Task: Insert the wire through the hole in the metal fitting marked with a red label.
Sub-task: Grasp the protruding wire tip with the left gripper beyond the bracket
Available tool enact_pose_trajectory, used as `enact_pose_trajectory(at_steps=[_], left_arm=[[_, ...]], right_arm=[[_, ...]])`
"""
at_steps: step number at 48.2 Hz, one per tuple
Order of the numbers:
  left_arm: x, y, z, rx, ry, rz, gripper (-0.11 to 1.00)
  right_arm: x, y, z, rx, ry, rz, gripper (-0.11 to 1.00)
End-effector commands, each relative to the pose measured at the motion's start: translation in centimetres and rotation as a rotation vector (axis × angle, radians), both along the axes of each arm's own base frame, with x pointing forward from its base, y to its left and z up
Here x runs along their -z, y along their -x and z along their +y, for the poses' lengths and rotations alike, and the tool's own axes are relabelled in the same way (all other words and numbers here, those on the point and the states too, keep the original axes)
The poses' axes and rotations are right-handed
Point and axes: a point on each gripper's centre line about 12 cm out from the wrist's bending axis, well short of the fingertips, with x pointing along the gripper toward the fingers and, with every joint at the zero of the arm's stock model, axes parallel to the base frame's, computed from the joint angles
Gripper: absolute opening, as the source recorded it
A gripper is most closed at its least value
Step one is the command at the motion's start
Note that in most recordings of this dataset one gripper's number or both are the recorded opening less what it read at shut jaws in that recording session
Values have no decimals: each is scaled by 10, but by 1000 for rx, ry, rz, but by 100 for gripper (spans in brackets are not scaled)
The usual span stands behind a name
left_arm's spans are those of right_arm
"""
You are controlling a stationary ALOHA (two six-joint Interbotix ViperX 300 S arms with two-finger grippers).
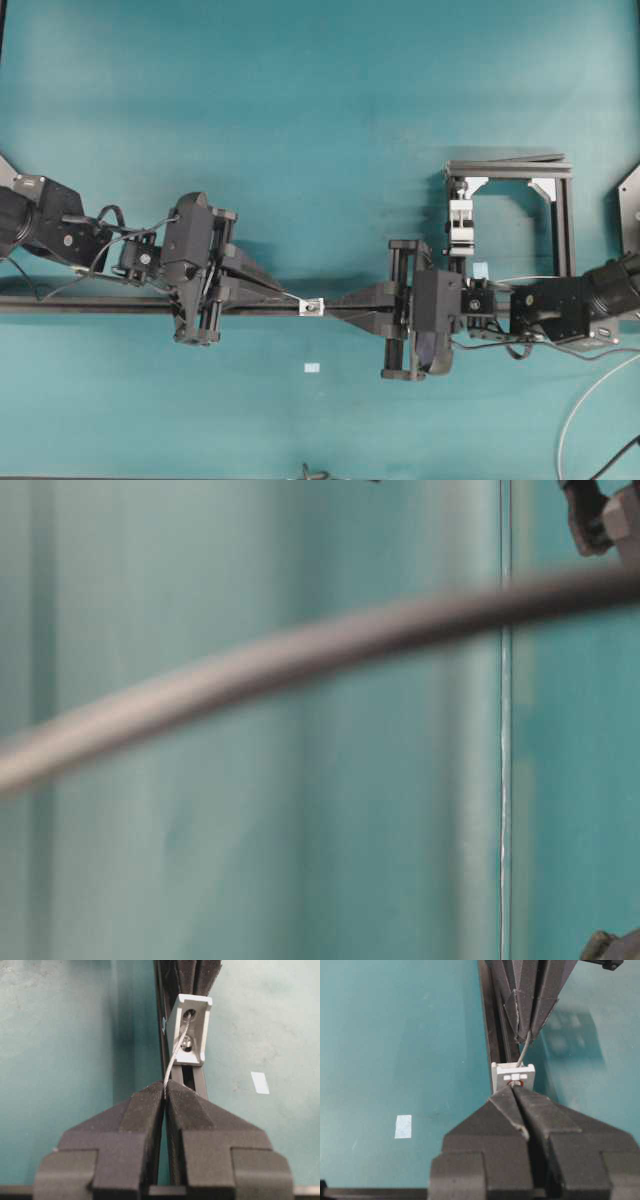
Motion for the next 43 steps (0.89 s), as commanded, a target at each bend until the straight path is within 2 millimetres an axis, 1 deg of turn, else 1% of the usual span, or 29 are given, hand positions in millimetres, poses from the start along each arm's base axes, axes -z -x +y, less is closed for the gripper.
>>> enact_pose_trajectory(at_steps=[1, 8, 12, 14, 17, 19, 22, 23, 27, 29, 30, 31, 35, 43], left_arm=[[-11, -3, -5, 16, 5, -33, -10], [-11, -3, -5, 15, 6, -36, -10], [-11, -3, -5, 15, 7, -36, -10], [-12, -3, -5, 15, 7, -36, -10], [-14, -2, -5, 15, 8, -39, -10], [-14, -1, -5, 16, 6, -36, -10], [-15, -1, -5, 16, 6, -33, -10], [-16, 0, -4, 16, 6, -32, -10], [-16, 1, -4, 16, 4, -21, -10], [-16, 1, -4, 17, 4, -18, -10], [-17, 1, -4, 17, 4, -18, -10], [-17, 1, -4, 17, 4, -17, -10], [-17, 3, -4, 17, 2, -9, -10], [-22, 15, -1, 18, -1, 11, -10]], right_arm=[[-8, -5, 1, 0, -15, -19, 0], [-6, -4, 0, 3, -25, 2, 0], [-8, -5, -1, 6, -29, -3, 0], [-10, -5, -1, 6, -30, -6, 5], [-12, -4, -1, 5, -29, -11, 17], [-14, -3, -2, 5, -29, -14, 27], [-16, -2, -2, 5, -30, -16, 45], [-17, -1, -3, 4, -30, -17, 53], [-19, 1, -3, 2, -30, -16, 77], [-19, 3, -4, 1, -30, -14, 87], [-21, 3, -4, 1, -32, -17, 90], [-20, 4, -4, 1, -31, -16, 92], [-21, 7, -6, 1, -30, -11, 91], [-20, 11, -7, -1, -29, -1, 92]])
